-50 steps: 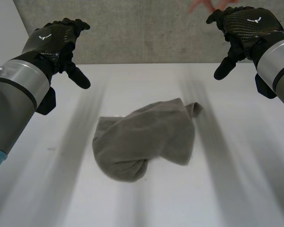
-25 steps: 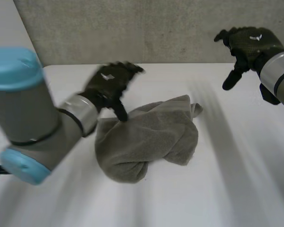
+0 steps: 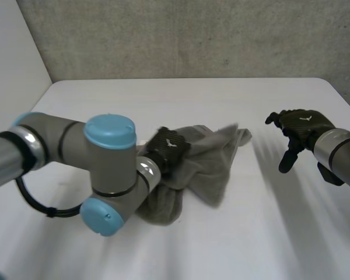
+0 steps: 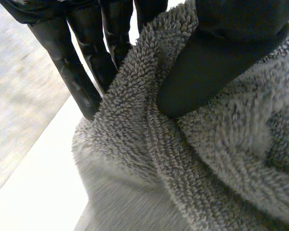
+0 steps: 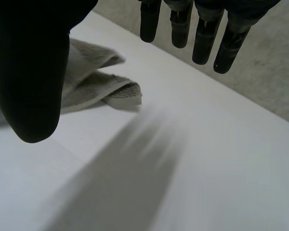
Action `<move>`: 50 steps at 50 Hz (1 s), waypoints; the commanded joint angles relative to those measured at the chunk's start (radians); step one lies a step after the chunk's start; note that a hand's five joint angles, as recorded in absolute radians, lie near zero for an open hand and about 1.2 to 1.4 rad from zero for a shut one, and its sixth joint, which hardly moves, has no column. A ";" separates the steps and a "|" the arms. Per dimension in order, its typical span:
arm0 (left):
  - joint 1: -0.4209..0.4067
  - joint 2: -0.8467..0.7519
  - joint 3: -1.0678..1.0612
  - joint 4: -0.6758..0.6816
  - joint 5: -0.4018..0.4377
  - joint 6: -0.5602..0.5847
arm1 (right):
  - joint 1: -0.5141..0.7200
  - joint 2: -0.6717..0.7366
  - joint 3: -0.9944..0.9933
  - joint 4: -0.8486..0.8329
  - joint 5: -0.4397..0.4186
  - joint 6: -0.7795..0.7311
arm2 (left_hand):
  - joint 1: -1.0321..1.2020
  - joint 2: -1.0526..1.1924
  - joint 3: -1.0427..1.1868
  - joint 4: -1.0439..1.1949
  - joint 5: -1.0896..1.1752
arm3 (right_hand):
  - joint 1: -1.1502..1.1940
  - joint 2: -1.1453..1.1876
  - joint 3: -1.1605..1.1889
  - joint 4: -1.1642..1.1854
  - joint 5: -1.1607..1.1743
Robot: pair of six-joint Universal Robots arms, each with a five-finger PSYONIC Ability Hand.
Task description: Fold the towel.
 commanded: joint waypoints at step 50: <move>-0.110 -0.286 0.421 -0.206 -0.061 -0.002 | 0.159 0.415 -0.229 -0.272 -0.138 -0.161 | -0.750 -0.792 -0.783 -0.788 -0.770 | 0.143 0.122 0.132 0.115 0.115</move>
